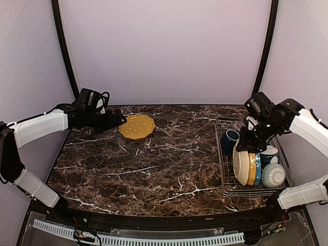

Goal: Unload the mixed dishes from the dish rack
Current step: Grab the plate from the dish rack, then pass from the right arm to the left

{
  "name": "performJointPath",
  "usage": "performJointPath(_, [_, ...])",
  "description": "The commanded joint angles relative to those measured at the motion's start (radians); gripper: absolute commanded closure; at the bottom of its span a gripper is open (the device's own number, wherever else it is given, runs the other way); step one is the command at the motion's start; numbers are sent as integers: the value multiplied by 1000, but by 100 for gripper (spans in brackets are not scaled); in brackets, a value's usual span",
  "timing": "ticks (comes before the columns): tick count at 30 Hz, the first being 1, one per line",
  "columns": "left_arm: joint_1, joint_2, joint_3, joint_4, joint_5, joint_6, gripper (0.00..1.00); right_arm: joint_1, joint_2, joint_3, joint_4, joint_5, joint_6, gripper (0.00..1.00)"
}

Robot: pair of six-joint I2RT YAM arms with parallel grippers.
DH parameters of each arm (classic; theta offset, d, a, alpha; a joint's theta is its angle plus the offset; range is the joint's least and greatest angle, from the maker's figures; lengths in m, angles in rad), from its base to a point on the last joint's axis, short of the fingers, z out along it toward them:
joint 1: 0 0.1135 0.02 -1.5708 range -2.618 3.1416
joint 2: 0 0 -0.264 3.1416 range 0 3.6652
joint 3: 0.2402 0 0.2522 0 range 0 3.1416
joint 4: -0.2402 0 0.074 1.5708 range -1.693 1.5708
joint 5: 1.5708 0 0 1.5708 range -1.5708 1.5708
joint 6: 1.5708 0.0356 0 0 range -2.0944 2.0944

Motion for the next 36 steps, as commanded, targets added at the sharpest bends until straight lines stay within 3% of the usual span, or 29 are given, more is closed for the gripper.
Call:
performJointPath(1, [-6,-39,-27,-10,14,8,1,5,18,-34,36,39,5,78])
performJointPath(9, [-10,-48,-38,-10,21,7,1,4,20,60,-36,50,-40,100])
performJointPath(18, [-23,-24,-30,-1,41,-7,1,3,-34,208,-104,14,-69,100])
performJointPath(22, [-32,-18,-25,2,55,-12,1,3,-61,265,-82,-75,-120,100])
performJointPath(26, [-34,-16,-25,18,93,-29,1,3,-102,325,5,-166,-271,100])
performJointPath(31, [-34,-16,-28,83,199,-89,1,5,-152,333,275,-316,-505,100])
performJointPath(36, [-35,-26,-30,164,360,-174,2,60,-64,318,483,-352,-702,100])
